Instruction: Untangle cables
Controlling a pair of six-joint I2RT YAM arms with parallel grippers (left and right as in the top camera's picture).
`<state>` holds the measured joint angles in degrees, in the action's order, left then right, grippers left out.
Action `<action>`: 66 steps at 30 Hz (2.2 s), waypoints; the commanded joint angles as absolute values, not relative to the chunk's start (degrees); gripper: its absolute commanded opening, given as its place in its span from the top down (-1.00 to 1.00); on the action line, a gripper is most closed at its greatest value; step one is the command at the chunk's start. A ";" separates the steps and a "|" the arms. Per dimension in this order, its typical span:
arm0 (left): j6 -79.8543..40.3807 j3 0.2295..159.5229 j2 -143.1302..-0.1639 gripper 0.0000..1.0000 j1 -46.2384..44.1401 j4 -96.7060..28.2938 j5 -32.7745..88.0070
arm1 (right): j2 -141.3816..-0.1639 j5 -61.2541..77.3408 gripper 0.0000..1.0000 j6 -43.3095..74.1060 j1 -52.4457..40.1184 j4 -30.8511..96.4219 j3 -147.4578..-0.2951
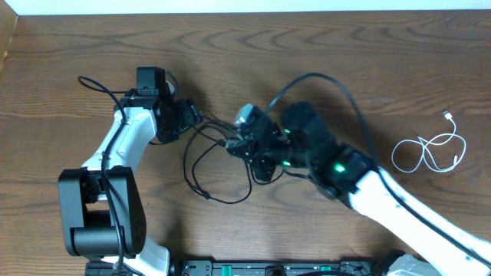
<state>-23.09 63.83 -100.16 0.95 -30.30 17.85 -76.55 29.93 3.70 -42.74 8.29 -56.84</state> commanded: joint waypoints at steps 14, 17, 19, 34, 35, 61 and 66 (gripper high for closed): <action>-22.79 63.86 -100.73 -0.54 0.93 -30.28 17.30 | -61.91 14.00 0.98 -0.51 -35.92 4.84 -57.25; -22.79 63.86 -100.73 -0.54 0.93 -30.28 17.30 | -63.48 14.04 0.98 -0.45 -35.81 6.17 -57.25; -22.79 63.86 -100.73 -0.54 0.93 -30.28 17.30 | -65.34 14.06 0.98 0.75 -35.83 7.14 -57.25; -22.79 63.86 -100.73 -0.54 0.93 -30.28 17.30 | -71.50 12.40 -0.77 2.11 -35.97 11.79 -57.25; -22.79 63.86 -100.73 -0.54 0.93 -30.28 17.30 | -71.68 11.84 -0.79 2.11 -35.97 12.73 -57.25; -22.79 63.86 -100.73 -0.54 0.93 -30.30 17.30 | -95.11 14.81 -0.02 23.81 -36.71 30.89 -57.25; -22.79 63.86 -100.73 -0.54 0.93 -30.30 17.30 | -100.68 15.88 0.02 25.56 -38.61 31.46 -57.25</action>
<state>-23.07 63.83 -100.16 0.95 -30.17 17.85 -98.00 14.15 22.55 -37.12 31.29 -56.84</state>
